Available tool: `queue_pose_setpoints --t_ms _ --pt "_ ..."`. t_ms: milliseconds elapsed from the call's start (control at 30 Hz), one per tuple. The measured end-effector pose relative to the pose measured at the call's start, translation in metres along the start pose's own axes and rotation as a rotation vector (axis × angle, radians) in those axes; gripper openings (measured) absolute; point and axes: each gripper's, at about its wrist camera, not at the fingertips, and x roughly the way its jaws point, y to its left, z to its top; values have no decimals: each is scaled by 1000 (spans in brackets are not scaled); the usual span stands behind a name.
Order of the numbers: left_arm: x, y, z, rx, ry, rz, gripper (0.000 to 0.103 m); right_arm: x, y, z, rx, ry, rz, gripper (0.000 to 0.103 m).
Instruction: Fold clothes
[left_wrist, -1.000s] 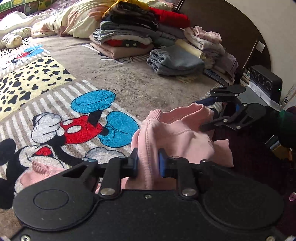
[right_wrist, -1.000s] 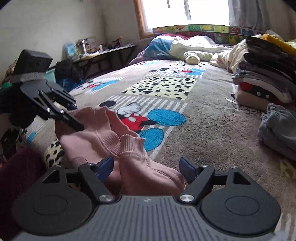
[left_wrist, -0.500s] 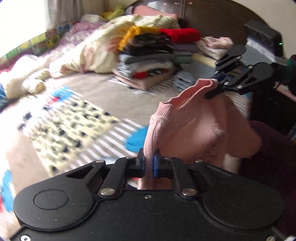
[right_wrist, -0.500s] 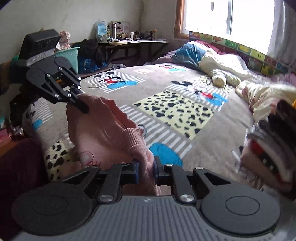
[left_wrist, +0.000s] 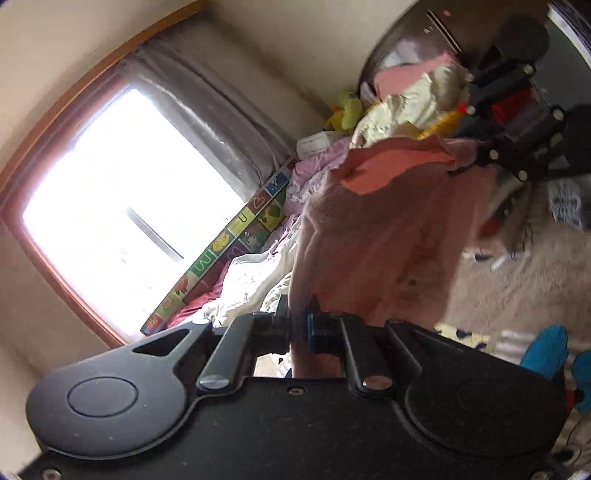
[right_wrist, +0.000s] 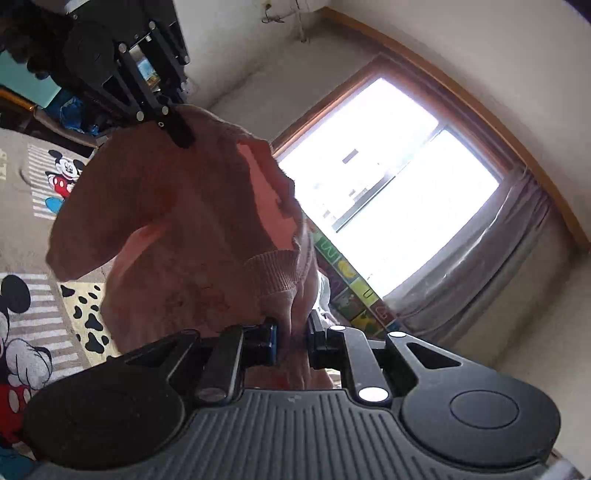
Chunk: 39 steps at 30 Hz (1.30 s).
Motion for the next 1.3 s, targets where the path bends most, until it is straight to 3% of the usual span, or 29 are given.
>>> queue_pose_setpoints --t_ms 67,167,333,400,500,567,633,700,800,900,1000,1133,1300 --pt "-7 -41 -24 127 31 -22 6 -6 45 -29 -54 44 73 16" --pt "-17 -132 -87 288 118 -126 6 -14 112 -73 -135 111 182 16" --pt "-44 -266 -178 411 225 -328 4 -28 224 -147 -269 222 365 13" --pt "-53 -280 -190 391 213 -257 2 -29 217 -154 -173 247 379 12" --pt "-55 -266 -185 284 233 -248 2 -30 191 -158 17 277 379 16" --pt "-55 -257 -185 255 250 -264 6 -31 174 -160 144 296 379 33" --pt "-59 -239 -183 125 273 -283 18 -31 157 -163 271 315 377 45" --pt "-65 -223 -176 -94 284 -303 53 -32 139 -165 398 332 374 54" --pt "-66 -195 -177 -457 310 -304 54 -33 113 -169 589 358 368 67" --pt "-57 -168 -193 -794 357 -247 54 -33 87 -173 780 381 359 68" --pt "-48 -142 -210 -1128 399 -182 53 -1 78 -195 1084 432 337 69" --pt "-24 -123 -239 -1345 426 -132 53 41 80 -233 1416 484 275 69" --pt "5 -105 -277 -1498 457 -126 53 75 74 -259 1520 486 235 69"
